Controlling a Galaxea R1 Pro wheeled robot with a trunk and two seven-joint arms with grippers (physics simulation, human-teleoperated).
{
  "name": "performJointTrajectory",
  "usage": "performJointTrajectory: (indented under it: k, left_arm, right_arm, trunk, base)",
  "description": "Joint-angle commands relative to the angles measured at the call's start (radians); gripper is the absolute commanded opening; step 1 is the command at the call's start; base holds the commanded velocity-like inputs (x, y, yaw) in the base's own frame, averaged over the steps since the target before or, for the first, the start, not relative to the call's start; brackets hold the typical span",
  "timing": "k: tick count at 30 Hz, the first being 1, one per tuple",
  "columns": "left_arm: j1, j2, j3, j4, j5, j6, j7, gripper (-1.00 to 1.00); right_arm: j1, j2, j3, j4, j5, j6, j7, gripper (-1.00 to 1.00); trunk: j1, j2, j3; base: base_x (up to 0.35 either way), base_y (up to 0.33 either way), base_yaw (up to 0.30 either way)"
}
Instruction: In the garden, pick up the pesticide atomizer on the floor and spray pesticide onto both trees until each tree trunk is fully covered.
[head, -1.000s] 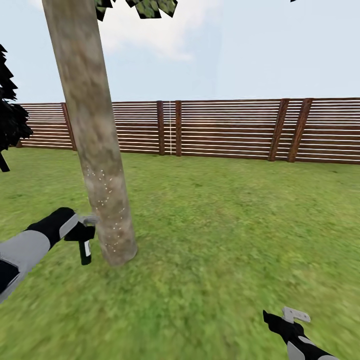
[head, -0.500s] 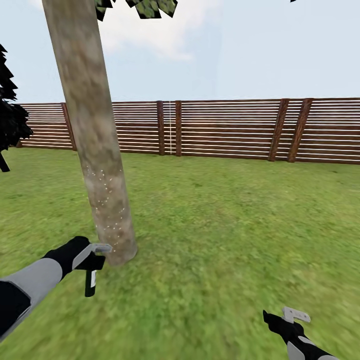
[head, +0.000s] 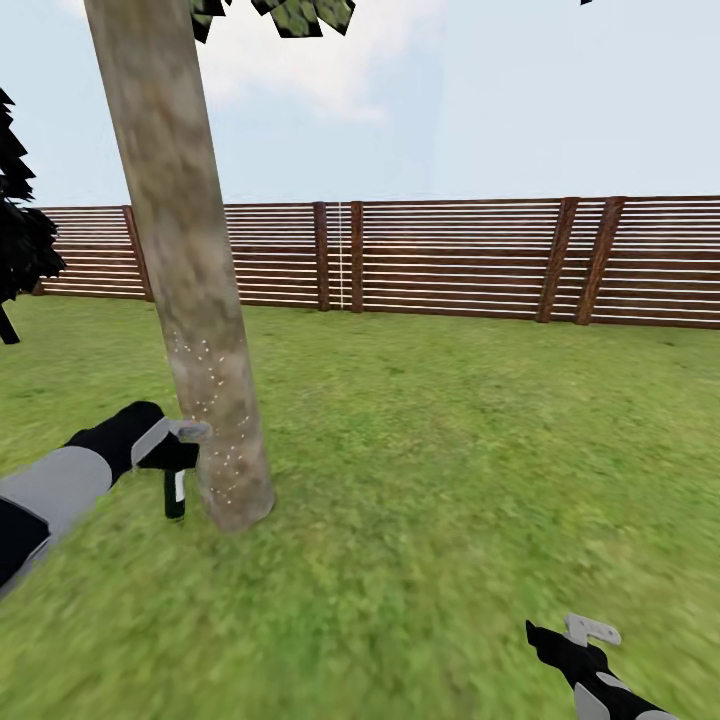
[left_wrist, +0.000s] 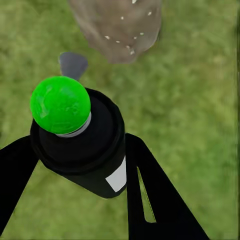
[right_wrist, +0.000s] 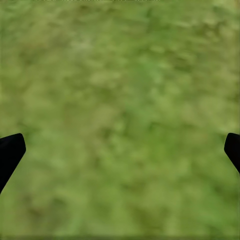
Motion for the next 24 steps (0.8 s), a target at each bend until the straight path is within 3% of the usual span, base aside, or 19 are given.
performJointTrajectory:
  k: [1,3,7,13,18,20,24]
  left_arm:
    - [-0.037,0.001,-0.005,-0.002,-0.001,0.017,-0.003,-1.00]
    - [-0.091,0.009,-0.005,-0.002,-0.002,0.080,-0.002,-1.00]
    - [-0.176,0.038,-0.005,-0.003,-0.002,0.104,-0.002,-1.00]
    - [-0.302,0.044,-0.005,-0.003,-0.002,0.134,-0.002,-1.00]
    - [-0.386,0.047,-0.007,-0.003,-0.002,0.136,0.000,-1.00]
    - [-0.417,0.062,-0.006,-0.003,-0.002,0.136,0.000,-1.00]
    - [-0.436,0.072,-0.011,0.004,-0.001,0.136,0.000,-1.00]
  right_arm:
    - [-0.001,0.000,0.008,0.001,-0.011,-0.004,0.003,1.00]
    - [-0.001,0.000,0.008,0.001,-0.011,-0.004,0.003,1.00]
    - [-0.001,0.000,0.008,0.001,-0.011,-0.004,0.003,1.00]
    - [-0.001,0.000,0.008,0.001,-0.011,-0.004,0.003,1.00]
    - [-0.001,0.000,0.008,0.001,-0.011,-0.004,0.003,1.00]
    - [-0.001,0.000,0.008,0.001,-0.011,-0.004,0.003,1.00]
    - [-0.001,0.000,0.008,0.001,-0.011,-0.004,0.003,1.00]
  trunk:
    - [0.000,0.000,-0.001]
    - [0.000,0.000,-0.001]
    - [0.000,0.000,-0.001]
    - [0.000,0.000,-0.001]
    - [0.000,0.000,-0.001]
    - [0.000,0.000,-0.001]
    - [0.000,0.000,-0.001]
  base:
    - [0.000,0.000,0.000]
    - [0.000,0.000,0.000]
    - [0.000,0.000,0.000]
    - [0.000,0.000,0.000]
    - [0.000,0.000,0.000]
    - [0.000,0.000,0.000]
    - [0.000,0.000,0.000]
